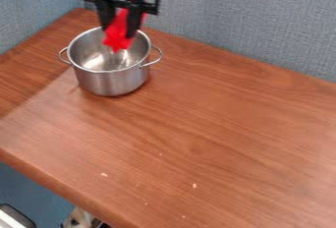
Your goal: Put the red object in the metal pot
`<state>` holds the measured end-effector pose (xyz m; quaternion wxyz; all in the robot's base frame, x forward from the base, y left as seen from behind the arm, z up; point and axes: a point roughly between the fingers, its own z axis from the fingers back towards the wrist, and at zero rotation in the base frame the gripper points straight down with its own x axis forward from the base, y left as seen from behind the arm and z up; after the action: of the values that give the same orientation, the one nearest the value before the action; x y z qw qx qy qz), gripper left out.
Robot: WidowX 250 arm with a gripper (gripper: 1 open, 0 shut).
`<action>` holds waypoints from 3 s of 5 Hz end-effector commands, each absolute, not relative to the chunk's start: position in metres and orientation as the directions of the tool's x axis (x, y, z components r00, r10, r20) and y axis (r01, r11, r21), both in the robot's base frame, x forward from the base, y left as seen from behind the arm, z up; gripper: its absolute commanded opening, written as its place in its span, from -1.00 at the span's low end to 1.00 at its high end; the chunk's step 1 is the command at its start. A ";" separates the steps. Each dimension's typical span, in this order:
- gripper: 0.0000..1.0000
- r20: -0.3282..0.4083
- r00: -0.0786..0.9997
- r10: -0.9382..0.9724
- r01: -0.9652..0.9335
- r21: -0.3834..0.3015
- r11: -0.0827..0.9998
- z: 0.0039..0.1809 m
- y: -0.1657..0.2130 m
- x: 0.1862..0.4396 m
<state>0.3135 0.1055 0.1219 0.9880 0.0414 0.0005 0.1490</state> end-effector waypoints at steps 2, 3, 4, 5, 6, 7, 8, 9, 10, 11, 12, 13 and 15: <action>-1.00 0.017 0.949 0.315 -0.315 0.137 0.939 0.105 0.131 0.320; 1.00 0.000 0.950 0.312 -0.309 0.144 0.940 0.094 0.131 0.321; 1.00 -0.001 0.950 0.311 -0.307 0.155 0.939 0.090 0.131 0.322; 1.00 -0.001 0.952 0.306 -0.303 0.154 0.941 0.085 0.129 0.325; 1.00 -0.003 0.953 0.303 -0.299 0.152 0.942 0.082 0.126 0.328; 1.00 -0.006 0.954 0.300 -0.296 0.154 0.943 0.077 0.123 0.331; 1.00 -0.011 0.953 0.302 -0.297 0.160 0.941 0.072 0.122 0.334; -1.00 -0.015 0.952 0.306 -0.300 0.159 0.941 0.068 0.123 0.336; -1.00 -0.014 0.952 0.305 -0.300 0.152 0.942 0.068 0.123 0.337; -1.00 -0.015 0.953 0.304 -0.298 0.148 0.943 0.068 0.122 0.337; -1.00 -0.014 0.953 0.302 -0.297 0.144 0.944 0.070 0.121 0.338; -1.00 -0.013 0.954 0.300 -0.295 0.140 0.945 0.071 0.120 0.339; -1.00 -0.014 0.954 0.299 -0.295 0.136 0.946 0.071 0.119 0.340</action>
<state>0.3306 0.1192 0.0546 0.9854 0.0619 0.0455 0.1519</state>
